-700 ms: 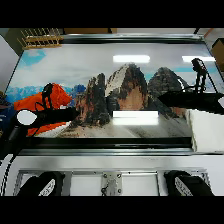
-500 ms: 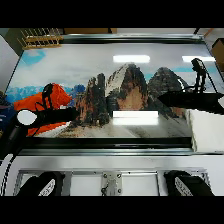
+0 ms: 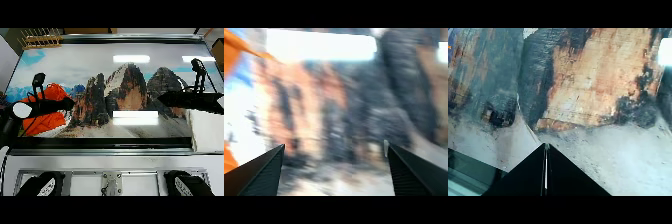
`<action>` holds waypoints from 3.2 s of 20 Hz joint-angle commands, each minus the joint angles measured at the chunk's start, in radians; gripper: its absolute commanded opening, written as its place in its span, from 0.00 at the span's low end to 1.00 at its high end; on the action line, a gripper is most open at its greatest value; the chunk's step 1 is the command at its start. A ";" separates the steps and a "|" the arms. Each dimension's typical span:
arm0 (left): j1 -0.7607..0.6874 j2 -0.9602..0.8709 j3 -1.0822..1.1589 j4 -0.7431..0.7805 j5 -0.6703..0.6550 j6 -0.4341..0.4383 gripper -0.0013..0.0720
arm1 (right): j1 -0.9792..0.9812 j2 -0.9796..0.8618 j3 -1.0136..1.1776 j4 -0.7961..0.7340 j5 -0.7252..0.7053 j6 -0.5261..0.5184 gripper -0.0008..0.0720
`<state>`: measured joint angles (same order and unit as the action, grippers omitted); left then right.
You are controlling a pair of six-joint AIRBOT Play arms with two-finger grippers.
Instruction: Fold the clothes and pants, and hang the long-sleeved shirts on hangers.
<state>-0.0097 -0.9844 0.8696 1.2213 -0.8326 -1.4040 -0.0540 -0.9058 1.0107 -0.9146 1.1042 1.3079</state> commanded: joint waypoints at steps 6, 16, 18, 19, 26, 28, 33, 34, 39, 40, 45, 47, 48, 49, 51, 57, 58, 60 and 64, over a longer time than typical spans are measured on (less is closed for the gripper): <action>0.021 -0.423 0.212 0.411 0.066 -0.010 0.93 | 0.000 0.000 0.000 0.003 0.001 0.000 0.03; 0.022 -0.656 0.356 0.489 0.076 -0.010 0.70 | 0.000 0.000 0.000 0.003 0.001 0.000 0.03; 0.023 -0.671 0.369 0.489 0.072 -0.011 0.28 | 0.000 0.000 0.000 0.003 0.000 0.000 0.03; 0.023 -0.668 0.382 0.489 0.063 -0.010 0.03 | 0.000 0.000 0.000 0.003 0.000 0.000 0.03; -0.215 -0.476 0.698 0.425 -0.012 -0.009 0.03 | -0.014 0.008 0.016 0.082 -0.101 -0.041 0.03; -0.352 -0.425 0.737 0.356 -0.024 -0.008 0.02 | -0.055 0.023 0.047 0.082 -0.134 -0.067 0.03; -0.715 -0.456 0.741 0.322 0.012 -0.009 0.03 | -0.208 0.092 0.074 0.082 -0.138 -0.066 0.03; -0.770 -0.485 0.741 0.322 0.040 -0.010 0.03 | -0.235 0.105 0.074 0.082 -0.138 -0.063 0.03; -0.797 -0.557 0.742 0.414 0.104 -0.147 0.82 | -0.335 0.144 0.074 0.082 -0.133 -0.063 0.03; -0.746 -0.543 0.741 0.418 0.064 -0.184 0.82 | -0.344 0.149 0.074 0.082 -0.127 -0.063 0.03; -0.322 -0.511 0.734 0.308 -0.270 -0.193 0.82 | -0.342 0.151 0.072 0.081 -0.061 -0.063 0.03; -0.137 -0.512 0.657 0.171 -0.298 -0.080 0.82 | -0.342 0.151 0.072 0.082 -0.035 -0.063 0.03; -0.058 -0.512 0.603 0.092 -0.290 0.006 0.82 | -0.342 0.151 0.072 0.082 -0.023 -0.063 0.03; 0.018 -0.512 0.540 0.006 -0.280 0.119 0.82 | -0.342 0.151 0.072 0.082 -0.014 -0.063 0.03; 0.132 -0.512 0.422 -0.123 -0.246 0.336 0.82 | -0.342 0.151 0.072 0.082 -0.002 -0.063 0.03; 0.250 -0.605 0.310 -0.204 -0.130 0.587 0.82 | -0.342 0.151 0.072 0.081 0.079 -0.063 0.03; 0.243 -0.644 0.339 -0.205 -0.174 0.622 0.82 | -0.342 0.151 0.072 0.082 0.092 -0.063 0.03; 0.219 -0.717 0.401 -0.204 -0.267 0.684 0.82 | -0.342 0.151 0.072 0.082 0.112 -0.063 0.03; 0.172 -0.812 0.478 -0.205 -0.293 0.698 0.82 | -0.342 0.151 0.072 0.082 0.117 -0.063 0.03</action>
<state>0.1856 -1.7302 1.2991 1.0260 -1.0889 -0.7528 -0.3958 -0.7555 1.0828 -0.8333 1.2045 1.2446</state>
